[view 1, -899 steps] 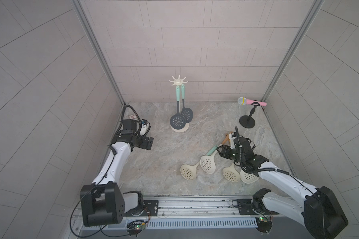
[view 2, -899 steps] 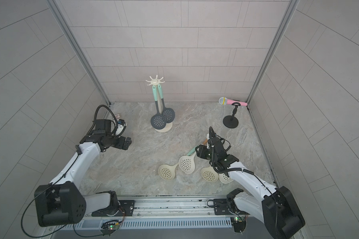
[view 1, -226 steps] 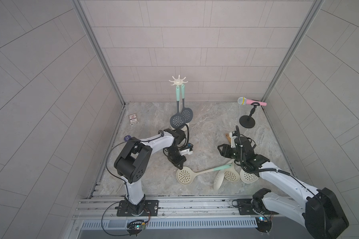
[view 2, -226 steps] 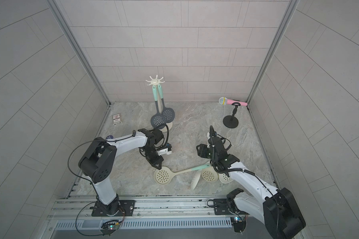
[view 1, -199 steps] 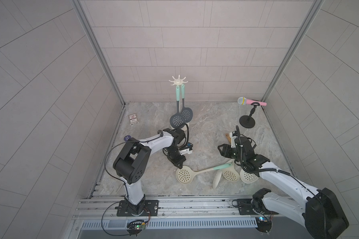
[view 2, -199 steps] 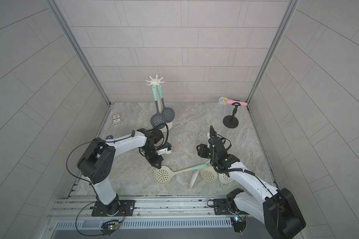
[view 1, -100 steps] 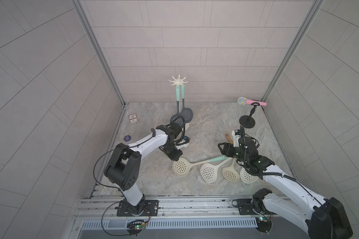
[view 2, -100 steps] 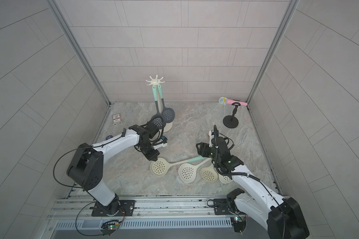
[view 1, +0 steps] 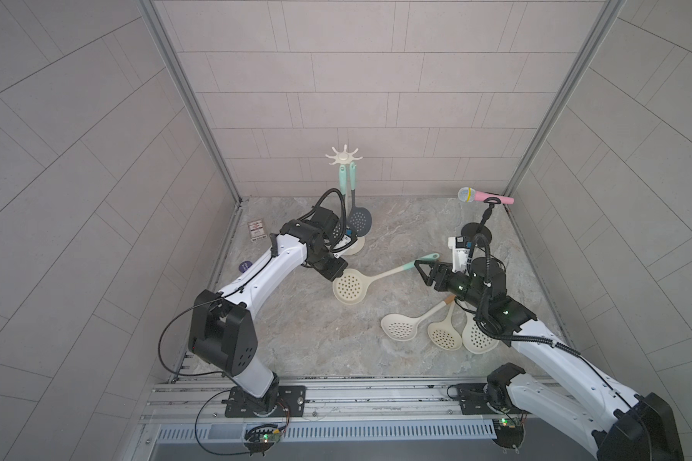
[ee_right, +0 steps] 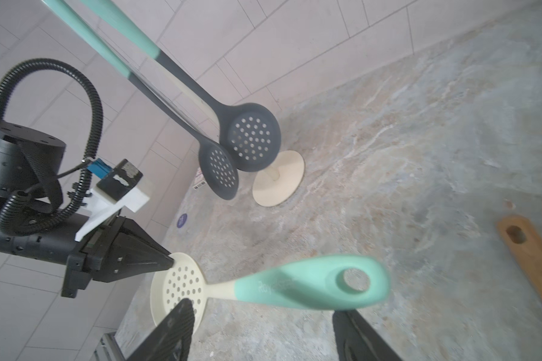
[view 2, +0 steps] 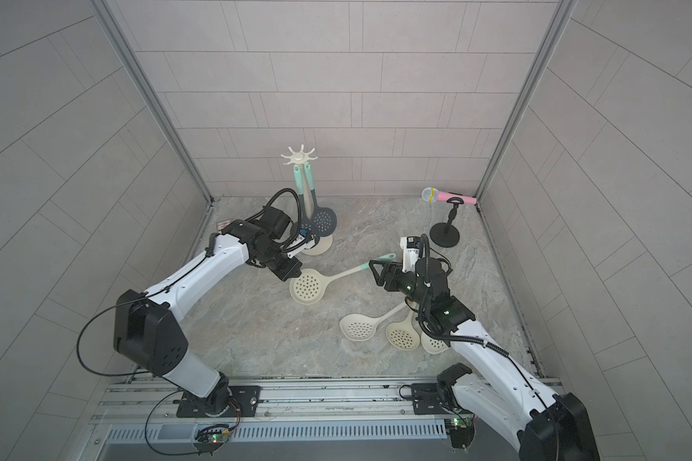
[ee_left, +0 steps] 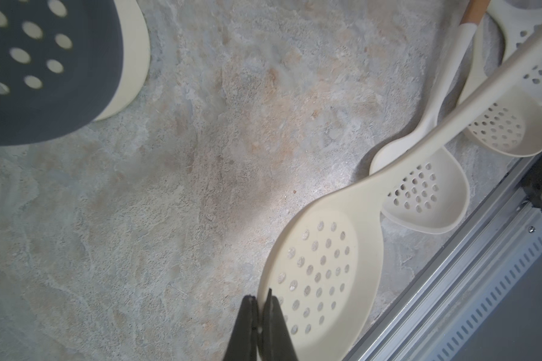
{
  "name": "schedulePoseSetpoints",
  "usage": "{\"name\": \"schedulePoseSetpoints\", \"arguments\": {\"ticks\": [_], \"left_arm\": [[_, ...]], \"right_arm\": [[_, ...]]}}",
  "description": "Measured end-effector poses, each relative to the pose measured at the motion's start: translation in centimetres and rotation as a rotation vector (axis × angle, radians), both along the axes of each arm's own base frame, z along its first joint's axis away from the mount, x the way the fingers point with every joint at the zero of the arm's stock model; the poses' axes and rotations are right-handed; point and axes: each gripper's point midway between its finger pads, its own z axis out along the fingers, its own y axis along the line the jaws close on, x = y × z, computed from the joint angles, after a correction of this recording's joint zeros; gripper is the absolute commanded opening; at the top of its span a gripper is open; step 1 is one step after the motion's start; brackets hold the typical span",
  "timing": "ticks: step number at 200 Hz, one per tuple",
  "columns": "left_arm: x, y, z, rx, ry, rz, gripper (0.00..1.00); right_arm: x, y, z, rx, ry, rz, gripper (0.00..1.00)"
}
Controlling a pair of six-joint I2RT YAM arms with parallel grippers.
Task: Hang the skimmer on the kitchen utensil rack
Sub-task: Pick up the skimmer from the center of the board.
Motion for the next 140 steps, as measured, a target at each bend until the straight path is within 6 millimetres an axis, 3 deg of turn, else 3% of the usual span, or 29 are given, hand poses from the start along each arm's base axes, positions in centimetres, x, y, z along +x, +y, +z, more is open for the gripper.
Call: {"name": "schedulePoseSetpoints", "arguments": {"ticks": [70,140], "left_arm": [[0.7,0.0,2.5,-0.093,-0.019,0.079,0.0],[0.7,-0.5,4.5,-0.217,-0.004,0.123,0.0]], "right_arm": [[0.5,2.9,3.6,0.149,-0.127,0.081,0.68],[0.7,7.0,2.7,0.17,-0.144,0.167,0.62]]}}
